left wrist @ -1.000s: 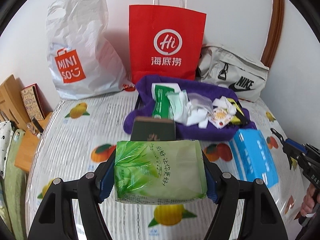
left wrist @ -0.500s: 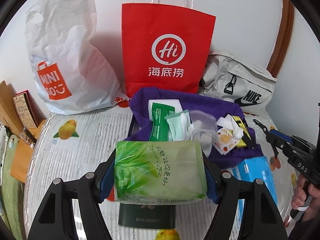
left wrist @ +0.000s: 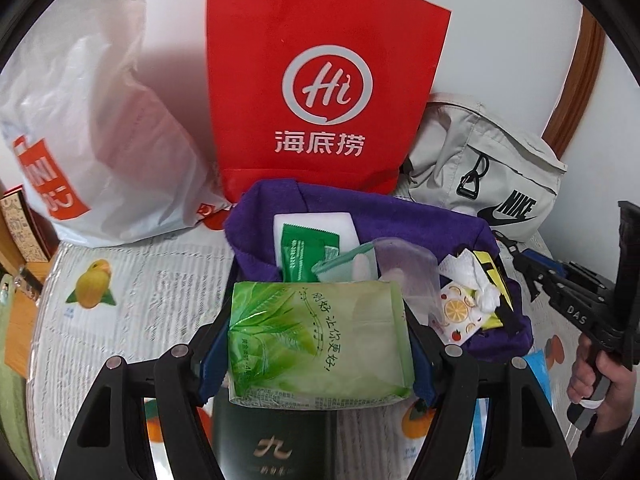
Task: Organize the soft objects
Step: 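Carry the green-leaf packet and black strap over the purple towel with both tools, then lower the packet and strap onto the purple towel and open both tools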
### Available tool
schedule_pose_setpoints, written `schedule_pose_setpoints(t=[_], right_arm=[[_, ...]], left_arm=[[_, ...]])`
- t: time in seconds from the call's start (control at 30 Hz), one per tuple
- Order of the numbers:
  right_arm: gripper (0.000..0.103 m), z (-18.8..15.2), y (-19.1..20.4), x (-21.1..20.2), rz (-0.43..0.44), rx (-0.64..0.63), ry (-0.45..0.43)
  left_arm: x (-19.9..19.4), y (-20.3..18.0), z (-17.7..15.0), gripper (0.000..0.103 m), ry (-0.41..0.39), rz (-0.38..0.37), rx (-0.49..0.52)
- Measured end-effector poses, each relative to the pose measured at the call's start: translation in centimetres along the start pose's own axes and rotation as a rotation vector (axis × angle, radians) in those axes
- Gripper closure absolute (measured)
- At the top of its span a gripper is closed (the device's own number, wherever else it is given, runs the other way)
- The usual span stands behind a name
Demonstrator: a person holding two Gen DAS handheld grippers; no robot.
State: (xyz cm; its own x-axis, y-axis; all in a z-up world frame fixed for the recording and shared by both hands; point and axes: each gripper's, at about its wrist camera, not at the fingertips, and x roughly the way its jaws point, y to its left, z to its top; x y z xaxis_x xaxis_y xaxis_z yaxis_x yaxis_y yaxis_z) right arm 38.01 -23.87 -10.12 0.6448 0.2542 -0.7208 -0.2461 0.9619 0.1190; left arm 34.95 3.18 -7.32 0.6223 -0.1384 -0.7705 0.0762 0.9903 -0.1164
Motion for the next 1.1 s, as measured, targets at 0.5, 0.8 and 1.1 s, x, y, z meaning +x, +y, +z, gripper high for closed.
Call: schedule_pose_setpoints(t=[0.5,0.8,1.1], right_arm=[[0.082,-0.1,-1.7,4.0,0.033,0.052,0.085],[0.082,-0.6,-2.0,5.1,0.051,0.054,0.117],[0.071,-0.7,-2.1,5.2,0.070,0.058,0.123]], left_arm=[[6.1,-4.3,3.5,0.032,0.069,-0.023,0.062],[9.1,-4.9,3.7,0.031,0.128,-0.010,0.059],[10.1,-5.2,3.7,0.020,0.153,-0.020,0.049]])
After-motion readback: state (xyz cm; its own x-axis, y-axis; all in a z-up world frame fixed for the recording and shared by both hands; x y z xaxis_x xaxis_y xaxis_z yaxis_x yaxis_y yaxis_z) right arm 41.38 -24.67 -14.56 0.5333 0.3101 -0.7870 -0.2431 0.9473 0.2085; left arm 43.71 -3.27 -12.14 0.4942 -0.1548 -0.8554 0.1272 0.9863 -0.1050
